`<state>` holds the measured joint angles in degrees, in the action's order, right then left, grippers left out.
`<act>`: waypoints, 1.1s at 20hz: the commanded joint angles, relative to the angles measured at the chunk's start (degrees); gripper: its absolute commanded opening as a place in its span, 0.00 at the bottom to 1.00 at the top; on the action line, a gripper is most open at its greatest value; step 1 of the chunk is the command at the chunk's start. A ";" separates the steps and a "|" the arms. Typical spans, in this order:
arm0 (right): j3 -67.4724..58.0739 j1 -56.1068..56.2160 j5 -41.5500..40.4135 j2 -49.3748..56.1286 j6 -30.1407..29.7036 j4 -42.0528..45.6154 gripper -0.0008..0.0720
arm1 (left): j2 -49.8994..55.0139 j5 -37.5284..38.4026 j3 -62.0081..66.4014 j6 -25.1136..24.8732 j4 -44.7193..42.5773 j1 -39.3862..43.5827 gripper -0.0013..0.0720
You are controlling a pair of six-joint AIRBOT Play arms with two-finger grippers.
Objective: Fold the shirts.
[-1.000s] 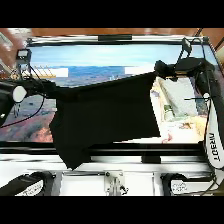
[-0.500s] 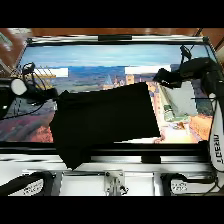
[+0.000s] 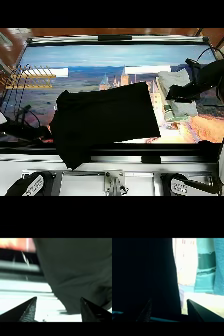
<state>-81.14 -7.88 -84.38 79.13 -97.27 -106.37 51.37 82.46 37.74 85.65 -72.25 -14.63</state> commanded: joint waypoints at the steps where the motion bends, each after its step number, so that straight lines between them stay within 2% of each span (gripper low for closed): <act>1: 2.43 -0.28 -1.40 -0.37 -0.98 -0.11 0.76 | -2.38 -3.41 -10.27 -2.71 3.43 -1.75 0.81; 5: 2.71 -0.28 -1.42 -0.37 -1.03 0.00 0.76 | -2.05 -13.14 -15.45 -2.71 9.44 -1.75 0.81; 9: 2.71 -0.28 -1.38 -0.37 -0.92 -0.02 0.76 | 1.81 -15.04 -15.98 -4.55 9.86 -1.75 0.81; 11: 2.73 -0.28 -1.38 -0.37 -0.83 0.04 0.76 | 3.91 -16.06 -15.96 -5.49 9.94 -1.75 0.68; 12: 3.13 -0.48 -1.29 -0.35 -1.49 0.57 0.76 | 4.48 -17.51 -15.93 -5.44 10.21 -1.75 0.65; 15: 9.68 -4.72 -2.51 -0.37 -1.95 -0.70 0.76 | 4.83 -19.43 -15.91 -5.27 11.58 -1.75 0.24; 17: 16.37 -8.98 -3.02 -0.37 -2.25 -4.46 0.76 | 4.79 -19.41 -15.91 -5.29 11.65 -1.75 0.16; 18: 19.58 -10.51 -2.47 -0.37 -2.25 -7.06 0.76 | 4.68 -19.26 -15.87 -5.51 11.65 -1.75 0.06; 22: 27.56 -9.51 3.54 -0.37 -2.97 -7.78 0.76 | 4.61 -18.29 -14.45 -5.75 11.63 -1.75 0.06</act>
<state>-59.20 -17.06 -84.66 78.78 -99.79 -112.46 55.94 63.72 22.50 80.23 -60.86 -16.40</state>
